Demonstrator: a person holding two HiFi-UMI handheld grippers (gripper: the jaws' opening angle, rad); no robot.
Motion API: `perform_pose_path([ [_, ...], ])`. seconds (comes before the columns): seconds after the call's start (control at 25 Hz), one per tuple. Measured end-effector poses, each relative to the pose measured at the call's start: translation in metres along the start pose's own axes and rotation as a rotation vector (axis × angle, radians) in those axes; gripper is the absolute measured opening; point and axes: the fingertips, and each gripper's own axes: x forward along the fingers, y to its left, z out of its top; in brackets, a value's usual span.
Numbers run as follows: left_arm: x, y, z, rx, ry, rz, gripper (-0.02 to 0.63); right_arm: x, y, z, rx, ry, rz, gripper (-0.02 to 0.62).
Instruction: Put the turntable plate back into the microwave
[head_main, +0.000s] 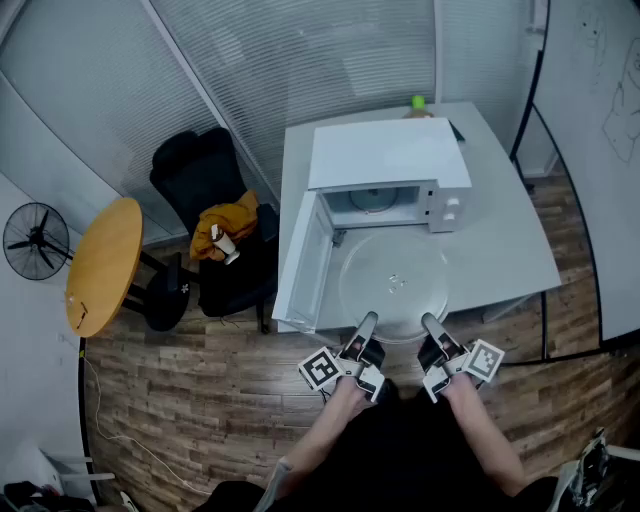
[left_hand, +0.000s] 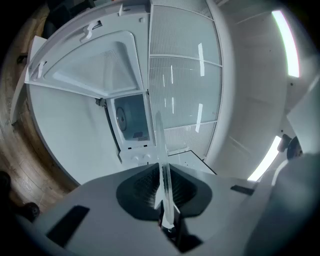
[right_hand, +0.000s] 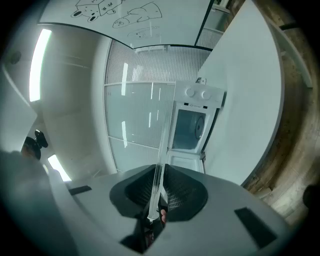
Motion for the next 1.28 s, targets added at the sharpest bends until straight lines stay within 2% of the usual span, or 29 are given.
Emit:
perform_pose_path([
  [0.28,-0.001,0.002,0.002,0.016,0.014,0.002,0.023,0.001,-0.002,-0.002,-0.003,-0.002,-0.006,0.051],
  [0.52,-0.004,0.002,0.006,0.020,0.010,-0.011,0.026,0.004,0.002,-0.004,0.010,-0.007,0.026,0.054],
  [0.72,-0.008,0.005,0.005,0.018,0.020,-0.002,0.026,0.003,-0.001,-0.009,0.012,-0.005,0.010,0.052],
  [1.0,-0.005,0.015,0.010,0.005,-0.010,0.000,0.021,0.009,-0.013,-0.006,0.020,0.020,-0.021,0.051],
  [1.28,0.007,0.029,0.019,0.008,-0.040,0.039,0.021,0.026,-0.032,0.002,-0.002,0.079,-0.046,0.054],
])
